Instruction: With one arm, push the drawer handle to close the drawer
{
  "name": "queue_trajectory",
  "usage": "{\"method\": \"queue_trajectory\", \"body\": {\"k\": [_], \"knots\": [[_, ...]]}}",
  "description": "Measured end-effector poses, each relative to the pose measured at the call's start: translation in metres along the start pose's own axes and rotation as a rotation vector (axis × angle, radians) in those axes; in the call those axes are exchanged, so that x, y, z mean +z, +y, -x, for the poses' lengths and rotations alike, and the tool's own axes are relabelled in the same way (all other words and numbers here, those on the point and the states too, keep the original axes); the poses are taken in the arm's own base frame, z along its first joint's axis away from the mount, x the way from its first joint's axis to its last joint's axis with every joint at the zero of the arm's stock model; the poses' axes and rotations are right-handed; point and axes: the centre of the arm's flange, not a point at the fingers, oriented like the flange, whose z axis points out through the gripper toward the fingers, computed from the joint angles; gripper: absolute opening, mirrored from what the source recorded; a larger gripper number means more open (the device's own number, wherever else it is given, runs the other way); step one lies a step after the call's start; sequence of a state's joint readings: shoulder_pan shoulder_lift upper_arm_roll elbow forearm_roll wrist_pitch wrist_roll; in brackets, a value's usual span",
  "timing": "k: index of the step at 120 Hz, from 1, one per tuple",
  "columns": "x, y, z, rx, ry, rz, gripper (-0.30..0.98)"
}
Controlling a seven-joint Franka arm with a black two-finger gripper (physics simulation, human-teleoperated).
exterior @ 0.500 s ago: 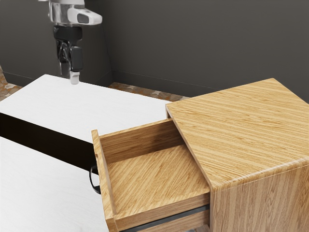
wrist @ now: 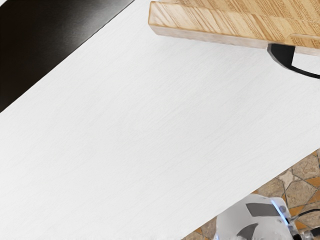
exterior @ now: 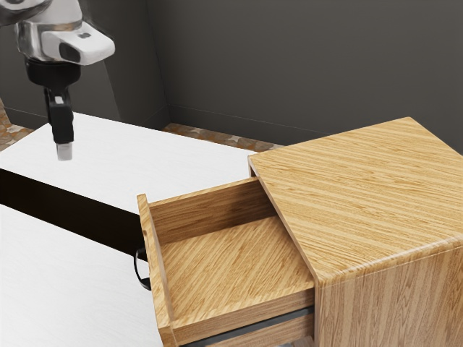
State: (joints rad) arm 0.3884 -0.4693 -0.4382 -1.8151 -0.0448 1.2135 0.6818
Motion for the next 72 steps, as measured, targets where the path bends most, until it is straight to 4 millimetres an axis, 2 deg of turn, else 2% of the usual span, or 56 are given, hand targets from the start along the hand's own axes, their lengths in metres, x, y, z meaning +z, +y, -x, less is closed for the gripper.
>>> {"method": "queue_trajectory", "body": {"k": [8, 14, 18, 23, 33, 46, 72], "knots": [[0.013, 0.033, -0.016, 0.083, -0.006, 0.005, 0.67], [0.042, 0.051, -0.027, 0.126, -0.021, 0.042, 0.62], [0.066, 0.059, -0.033, 0.142, -0.031, 0.075, 0.55], [0.087, 0.071, -0.041, 0.167, -0.032, 0.093, 0.45], [0.113, 0.091, -0.057, 0.207, -0.020, 0.086, 0.24], [0.133, 0.101, -0.067, 0.231, 0.007, 0.070, 0.08], [0.137, 0.091, -0.068, 0.193, 0.094, 0.081, -0.05]]}}
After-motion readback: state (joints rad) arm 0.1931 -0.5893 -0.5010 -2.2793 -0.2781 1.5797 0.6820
